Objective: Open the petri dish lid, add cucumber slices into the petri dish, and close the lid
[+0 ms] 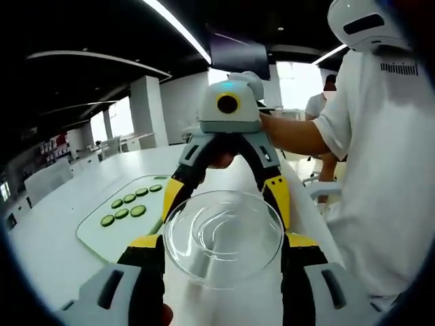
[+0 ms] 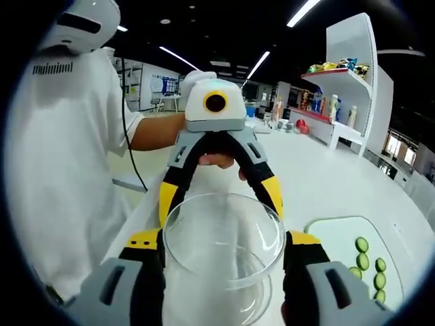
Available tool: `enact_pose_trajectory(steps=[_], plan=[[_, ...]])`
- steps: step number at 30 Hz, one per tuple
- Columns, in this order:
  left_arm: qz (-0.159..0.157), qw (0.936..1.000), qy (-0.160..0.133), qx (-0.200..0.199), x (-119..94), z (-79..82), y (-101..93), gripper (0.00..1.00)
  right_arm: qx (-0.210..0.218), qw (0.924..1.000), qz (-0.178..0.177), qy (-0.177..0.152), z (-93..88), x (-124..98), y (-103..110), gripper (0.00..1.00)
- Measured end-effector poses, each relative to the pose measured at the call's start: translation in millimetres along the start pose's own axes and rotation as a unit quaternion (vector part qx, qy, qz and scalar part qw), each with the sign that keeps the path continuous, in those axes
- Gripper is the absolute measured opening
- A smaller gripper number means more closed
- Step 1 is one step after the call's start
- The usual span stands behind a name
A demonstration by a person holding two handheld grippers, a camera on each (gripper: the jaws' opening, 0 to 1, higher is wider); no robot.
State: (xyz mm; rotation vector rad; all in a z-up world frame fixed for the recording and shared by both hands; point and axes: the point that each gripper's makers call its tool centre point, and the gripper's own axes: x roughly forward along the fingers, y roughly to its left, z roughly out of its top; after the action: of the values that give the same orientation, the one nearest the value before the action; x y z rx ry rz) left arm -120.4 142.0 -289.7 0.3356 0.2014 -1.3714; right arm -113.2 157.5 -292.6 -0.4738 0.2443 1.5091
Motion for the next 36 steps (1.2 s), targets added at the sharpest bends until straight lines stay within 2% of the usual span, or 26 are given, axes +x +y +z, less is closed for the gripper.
enact_pose_trajectory(steps=[21,36], plan=[[0.049,0.9986,0.017,-0.011,-39.4,-16.9,8.6,0.69,-0.025,0.9987,0.044,0.001,17.1,41.8,-0.7,0.70],[0.074,0.9966,0.029,-0.023,-56.7,-33.2,12.6,0.69,-0.033,0.9967,0.073,0.014,15.6,68.1,0.5,0.70]])
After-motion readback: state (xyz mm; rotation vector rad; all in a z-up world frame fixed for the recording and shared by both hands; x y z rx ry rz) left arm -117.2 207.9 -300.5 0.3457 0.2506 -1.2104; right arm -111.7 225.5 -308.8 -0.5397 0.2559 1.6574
